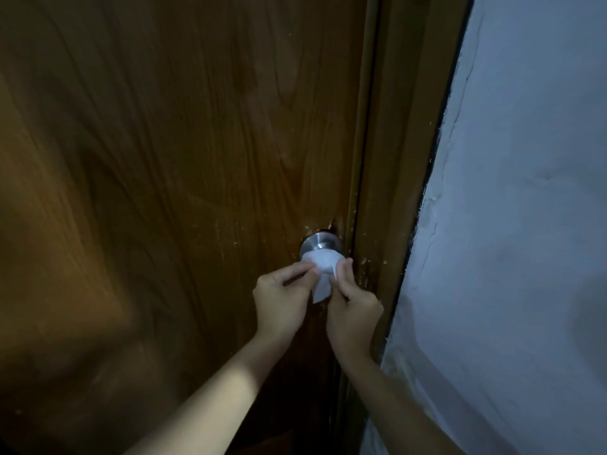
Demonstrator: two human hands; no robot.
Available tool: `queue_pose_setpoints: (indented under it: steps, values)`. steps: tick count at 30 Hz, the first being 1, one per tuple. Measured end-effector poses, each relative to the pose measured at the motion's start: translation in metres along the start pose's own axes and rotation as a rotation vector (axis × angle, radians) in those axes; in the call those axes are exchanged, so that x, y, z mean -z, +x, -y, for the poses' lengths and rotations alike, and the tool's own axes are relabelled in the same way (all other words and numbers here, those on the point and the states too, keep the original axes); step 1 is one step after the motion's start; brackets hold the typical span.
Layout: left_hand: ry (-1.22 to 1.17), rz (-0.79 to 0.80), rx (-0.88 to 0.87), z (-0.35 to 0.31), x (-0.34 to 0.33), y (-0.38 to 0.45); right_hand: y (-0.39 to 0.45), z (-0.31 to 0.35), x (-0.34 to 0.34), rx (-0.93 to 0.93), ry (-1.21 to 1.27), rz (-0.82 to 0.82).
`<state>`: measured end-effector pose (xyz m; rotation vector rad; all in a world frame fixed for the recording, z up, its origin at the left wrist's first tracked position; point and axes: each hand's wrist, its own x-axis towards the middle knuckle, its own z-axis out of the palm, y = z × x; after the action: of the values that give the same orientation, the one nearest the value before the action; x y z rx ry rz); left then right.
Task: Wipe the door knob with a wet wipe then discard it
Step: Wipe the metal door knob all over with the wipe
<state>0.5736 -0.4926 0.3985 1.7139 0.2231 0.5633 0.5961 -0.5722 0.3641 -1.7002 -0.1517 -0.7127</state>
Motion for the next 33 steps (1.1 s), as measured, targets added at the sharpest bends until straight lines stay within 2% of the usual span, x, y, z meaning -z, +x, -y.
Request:
queue_pose_setpoints:
  steps: [3, 7, 13, 17, 23, 26, 33]
  values:
    - [-0.149, -0.023, 0.179, 0.002, -0.006, -0.001, -0.001, -0.001, 0.005, -0.019, 0.001, 0.019]
    - [-0.300, -0.084, 0.331, -0.001, -0.017, -0.002, -0.002, 0.002, 0.009, -0.245, 0.201, 0.060]
    - [-0.384, -0.097, 0.410, -0.005, -0.021, -0.004, 0.003, 0.006, 0.010, -0.628, 0.543, 0.081]
    - [-0.395, -0.055, 0.435, -0.006, -0.022, -0.008, 0.008, 0.008, 0.015, -0.781, 0.645, 0.123]
    - [-0.408, 0.020, 0.421, -0.016, -0.022, 0.001, 0.025, 0.011, 0.016, -0.844, 0.737, 0.211]
    - [-0.420, 0.040, 0.445, -0.016, -0.025, 0.002, 0.027, 0.011, 0.018, -0.806, 0.723, 0.255]
    - [-0.540, 0.036, 0.569, -0.019, -0.031, -0.001, 0.026, 0.013, 0.026, -0.779, 0.674, 0.165]
